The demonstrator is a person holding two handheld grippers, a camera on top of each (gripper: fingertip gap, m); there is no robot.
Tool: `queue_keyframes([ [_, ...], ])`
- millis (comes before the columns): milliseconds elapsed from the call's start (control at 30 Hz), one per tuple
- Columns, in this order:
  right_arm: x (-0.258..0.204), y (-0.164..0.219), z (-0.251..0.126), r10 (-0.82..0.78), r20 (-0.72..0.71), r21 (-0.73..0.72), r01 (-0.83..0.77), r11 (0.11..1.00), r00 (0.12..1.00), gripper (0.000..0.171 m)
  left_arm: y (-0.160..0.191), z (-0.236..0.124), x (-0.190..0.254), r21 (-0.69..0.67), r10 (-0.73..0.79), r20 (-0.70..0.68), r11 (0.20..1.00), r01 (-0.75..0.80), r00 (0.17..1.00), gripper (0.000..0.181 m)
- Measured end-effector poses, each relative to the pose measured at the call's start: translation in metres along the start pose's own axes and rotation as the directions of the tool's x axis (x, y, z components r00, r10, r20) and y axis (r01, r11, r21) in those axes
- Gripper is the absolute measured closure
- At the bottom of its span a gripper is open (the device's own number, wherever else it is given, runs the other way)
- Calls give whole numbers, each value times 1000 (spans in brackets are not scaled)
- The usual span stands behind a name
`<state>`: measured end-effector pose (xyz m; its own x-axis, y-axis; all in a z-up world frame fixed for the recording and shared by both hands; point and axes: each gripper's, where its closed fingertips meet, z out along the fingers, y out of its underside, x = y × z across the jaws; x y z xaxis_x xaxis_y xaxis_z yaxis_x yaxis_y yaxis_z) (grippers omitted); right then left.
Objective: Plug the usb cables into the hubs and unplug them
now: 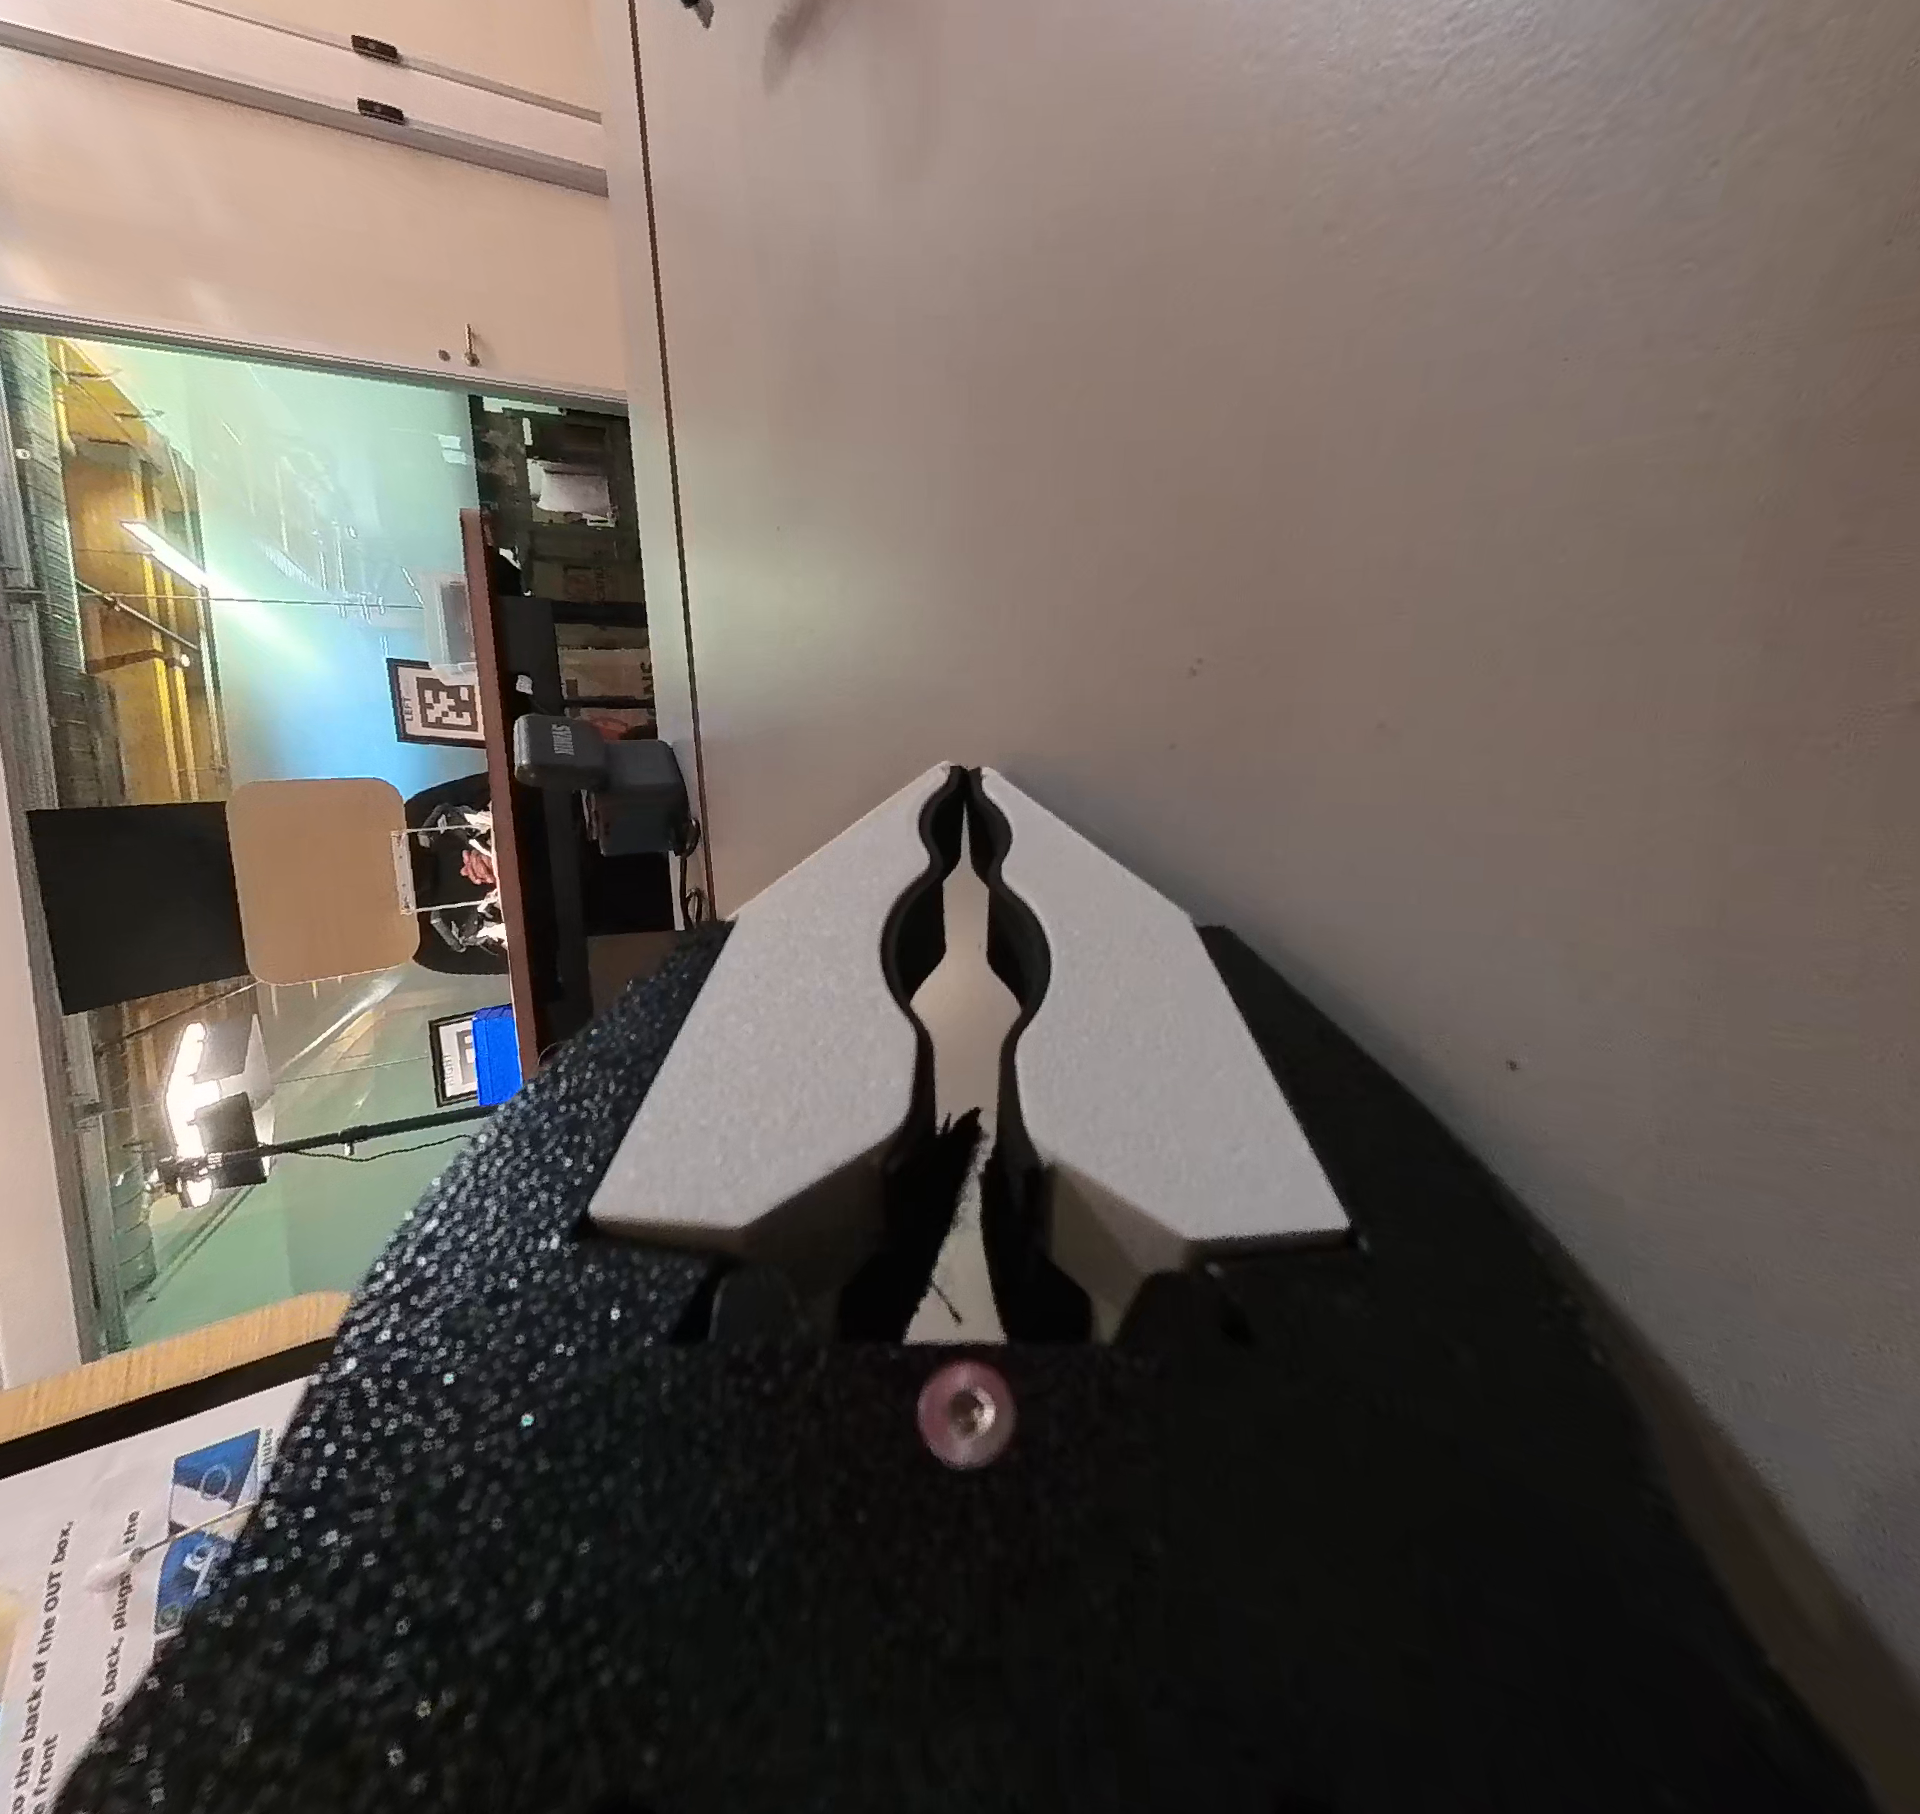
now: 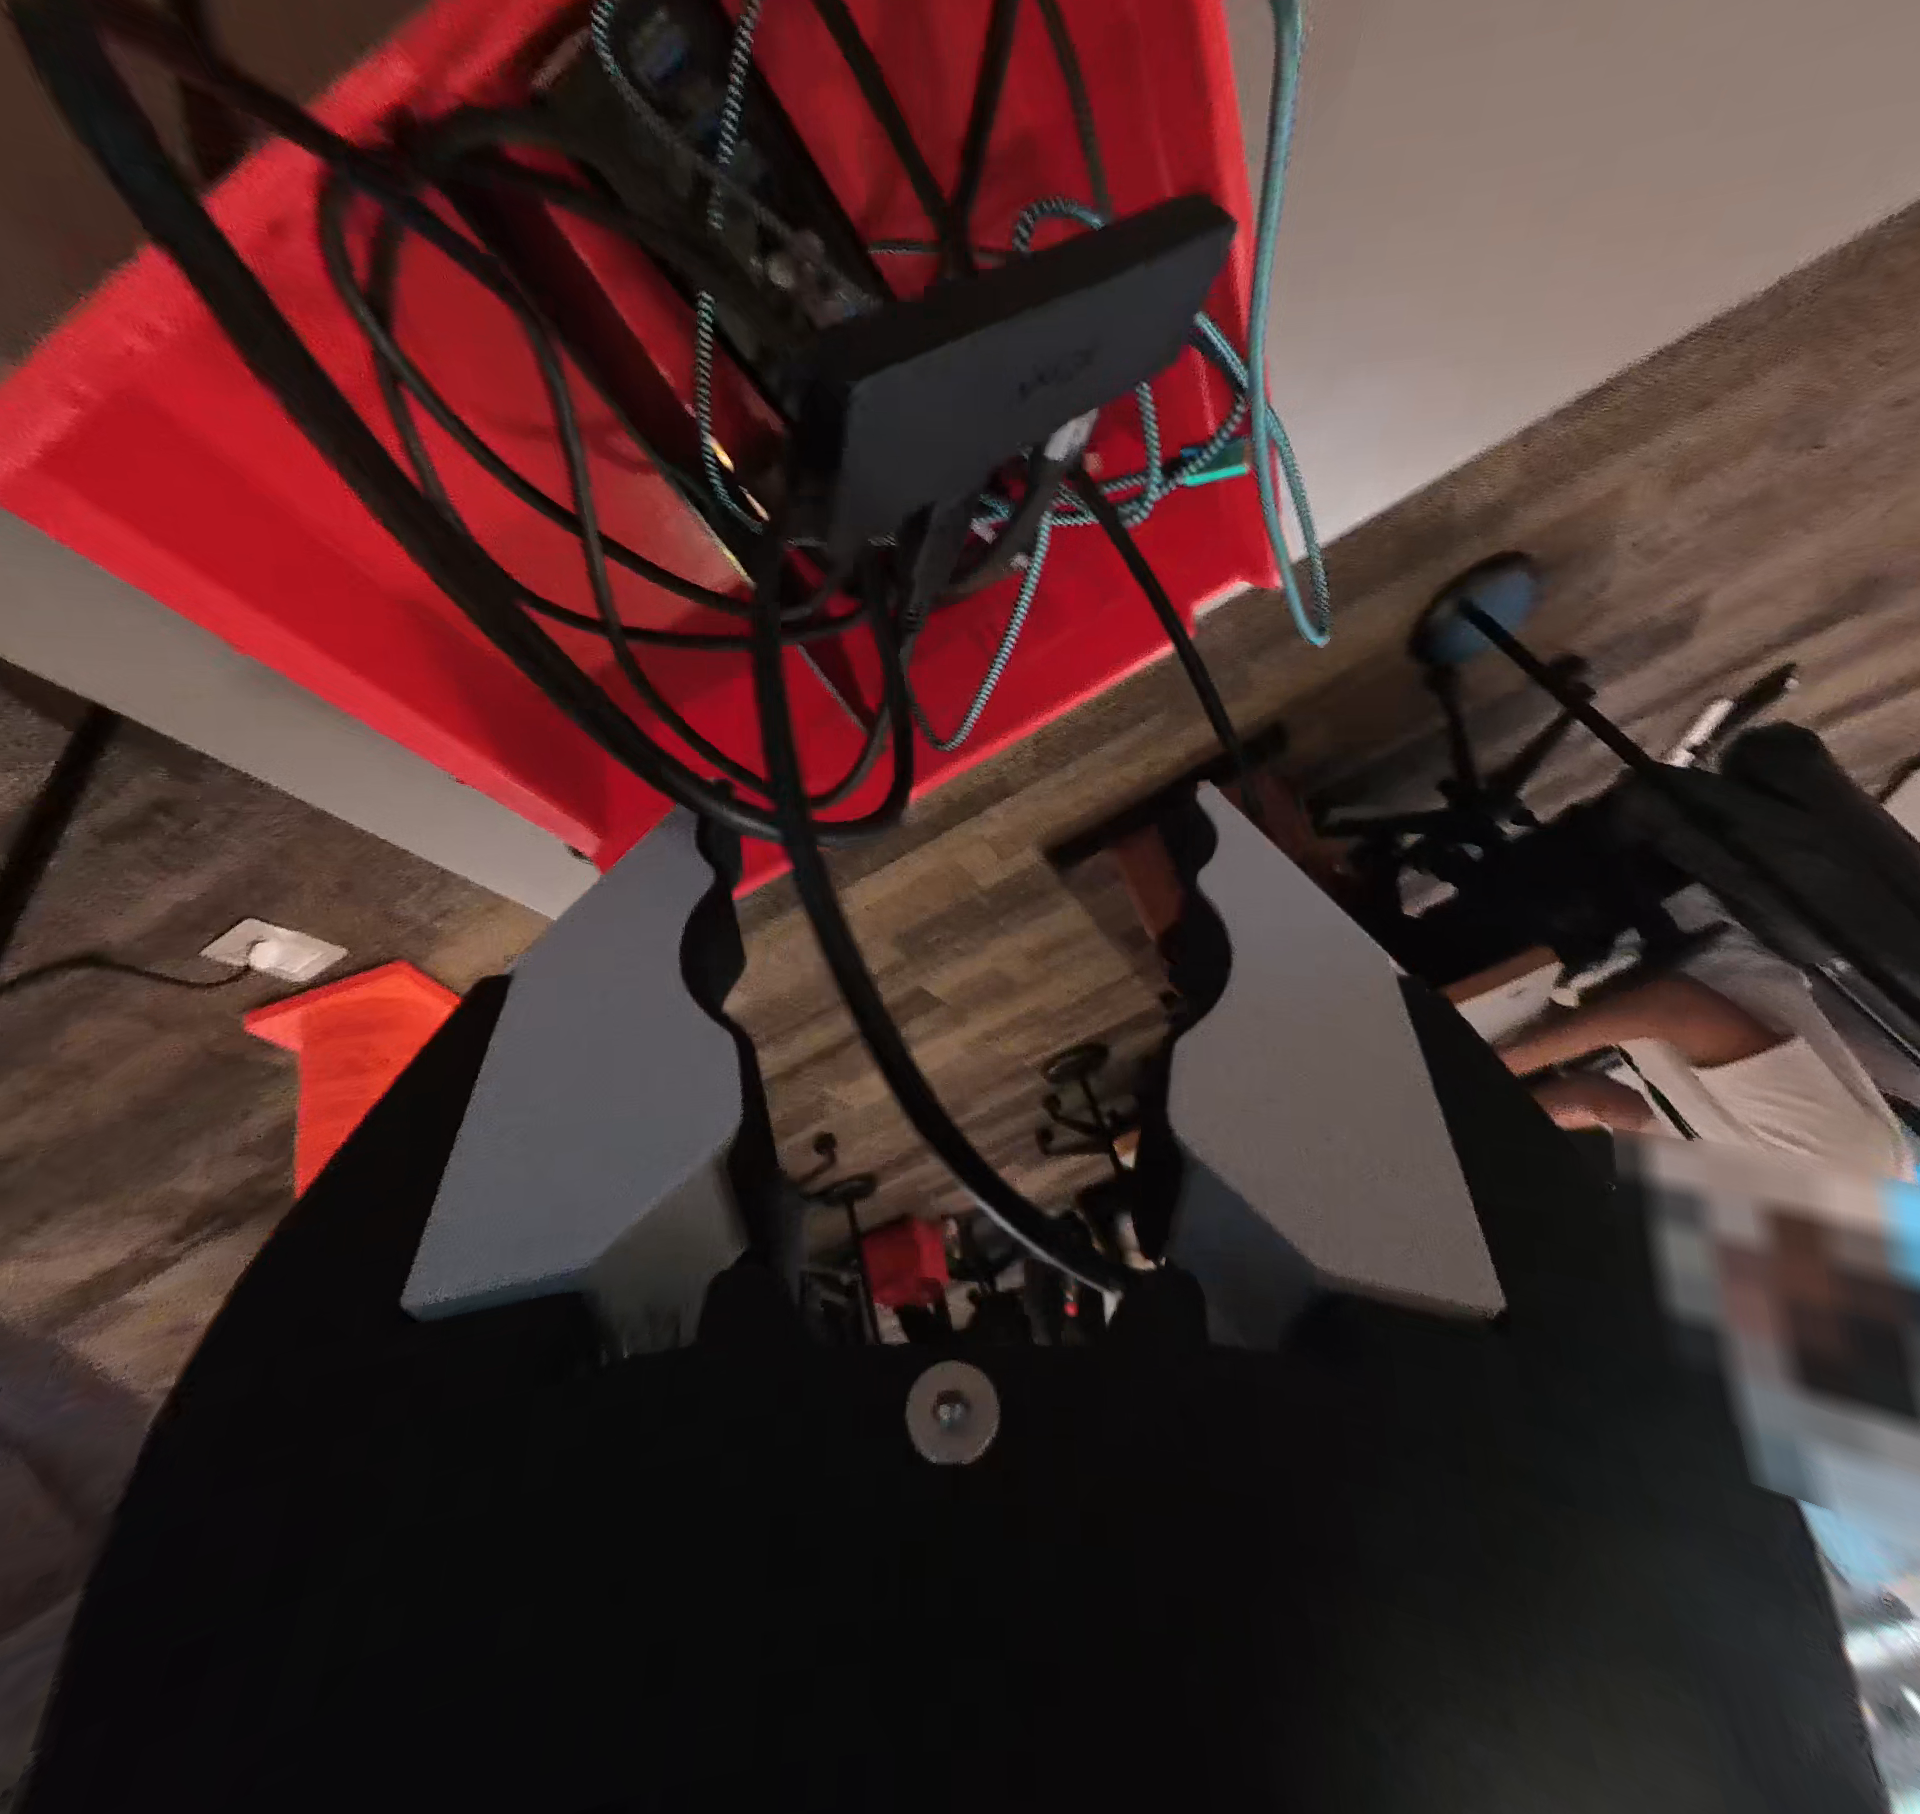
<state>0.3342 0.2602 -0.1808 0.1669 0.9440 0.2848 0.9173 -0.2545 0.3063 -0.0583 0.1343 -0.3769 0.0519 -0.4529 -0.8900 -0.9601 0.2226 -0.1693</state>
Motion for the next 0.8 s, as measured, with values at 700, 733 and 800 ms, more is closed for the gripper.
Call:
queue_keyframes([
  [700, 13, -65, -29, -173, -234, 237, 229, 944, 957, 35, -2, 2, -2, -2, 5, -7, 1000, -5, 1000, 181],
  [733, 10, -68, -30, -156, -198, 271, 207, 940, 968, 36, -2, 2, -2, -2, 4, -8, 1000, -4, 1000, 181],
  [800, 4, -73, -28, -132, -138, 318, 170, 933, 982, 34, -2, 2, -2, -2, 4, -9, 1000, -4, 1000, 181],
])
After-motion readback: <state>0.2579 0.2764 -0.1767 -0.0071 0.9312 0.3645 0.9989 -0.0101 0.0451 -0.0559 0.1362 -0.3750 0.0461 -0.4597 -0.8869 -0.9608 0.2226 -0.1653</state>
